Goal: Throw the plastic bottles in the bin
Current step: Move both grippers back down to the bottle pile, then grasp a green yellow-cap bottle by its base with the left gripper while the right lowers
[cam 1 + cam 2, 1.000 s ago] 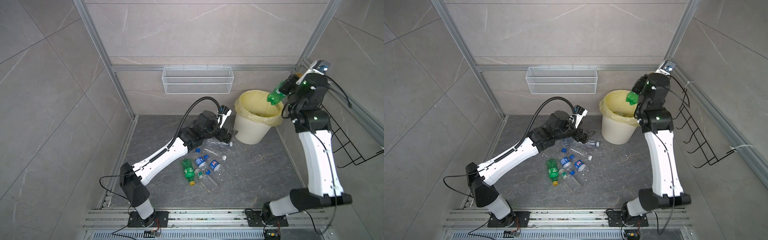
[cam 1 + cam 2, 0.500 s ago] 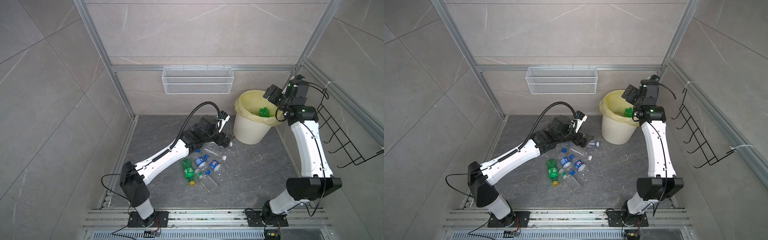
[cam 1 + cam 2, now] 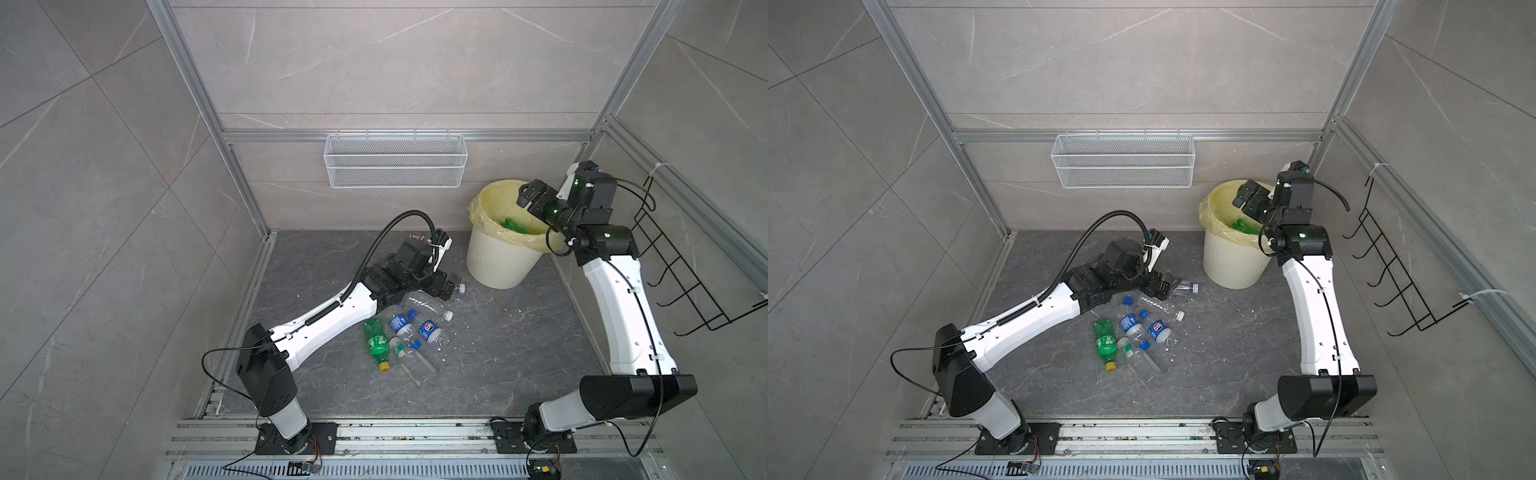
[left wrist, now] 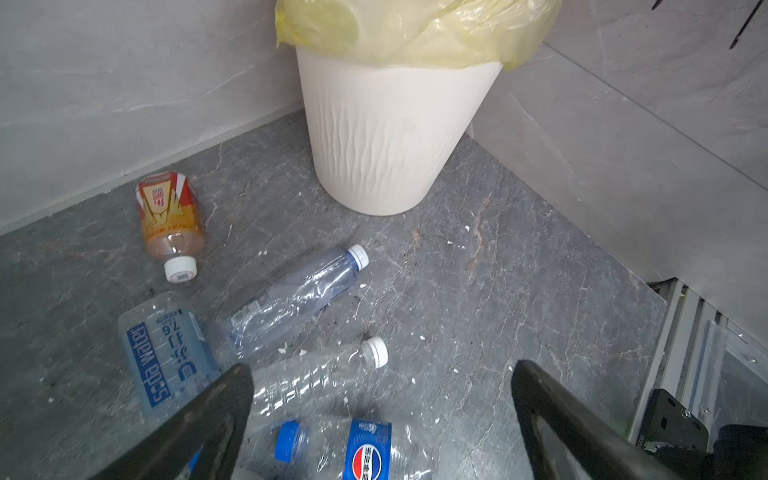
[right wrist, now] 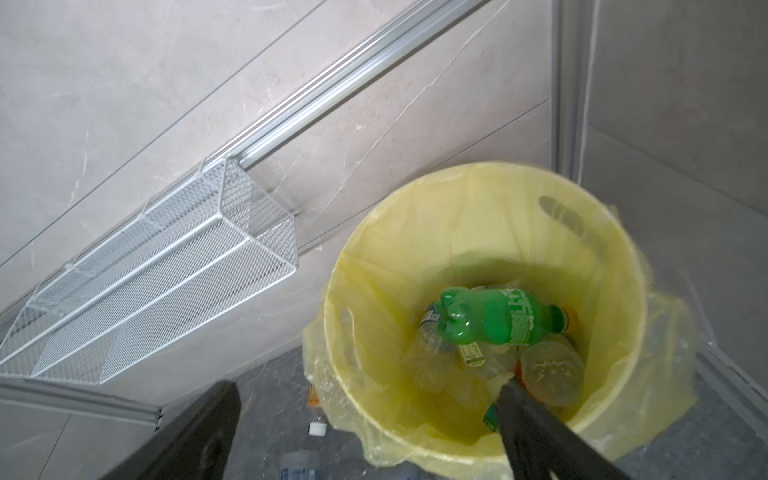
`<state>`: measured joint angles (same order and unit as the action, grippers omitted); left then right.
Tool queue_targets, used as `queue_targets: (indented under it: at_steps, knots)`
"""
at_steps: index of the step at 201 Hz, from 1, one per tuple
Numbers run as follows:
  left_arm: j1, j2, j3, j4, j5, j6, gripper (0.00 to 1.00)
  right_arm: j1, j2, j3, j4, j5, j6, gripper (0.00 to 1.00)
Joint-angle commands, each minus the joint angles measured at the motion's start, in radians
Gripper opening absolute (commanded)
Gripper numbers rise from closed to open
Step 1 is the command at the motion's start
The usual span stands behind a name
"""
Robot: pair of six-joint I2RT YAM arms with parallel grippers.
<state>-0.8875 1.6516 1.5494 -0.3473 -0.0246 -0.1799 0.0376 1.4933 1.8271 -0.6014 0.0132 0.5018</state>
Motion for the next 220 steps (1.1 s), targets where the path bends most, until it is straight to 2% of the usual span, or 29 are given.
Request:
queue_targets:
  at_steps: [1,46,75,98,141,165,220]
  knots:
    - [0.008,-0.057,-0.015,-0.041,-0.073,-0.044,1.0,0.05,-0.069,-0.039,0.018,-0.021,0.006,1.0]
    - [0.023,-0.108,-0.093,-0.136,-0.203,-0.138,1.0,0.206,-0.125,-0.173,0.022,0.046,-0.037,1.0]
    - [0.052,-0.15,-0.156,-0.233,-0.255,-0.282,1.0,0.326,-0.159,-0.288,0.049,0.097,-0.087,1.0]
    - [0.084,-0.181,-0.23,-0.282,-0.223,-0.412,1.0,0.404,-0.188,-0.39,0.074,0.127,-0.133,1.0]
    - [0.092,-0.247,-0.38,-0.31,-0.174,-0.554,1.0,0.575,-0.223,-0.567,0.12,0.222,-0.133,1.0]
    - [0.107,-0.269,-0.458,-0.331,-0.162,-0.611,0.99,0.664,-0.206,-0.619,0.132,0.282,-0.122,1.0]
    - [0.167,-0.291,-0.605,-0.266,-0.078,-0.678,0.94,0.802,-0.176,-0.697,0.188,0.306,-0.09,0.99]
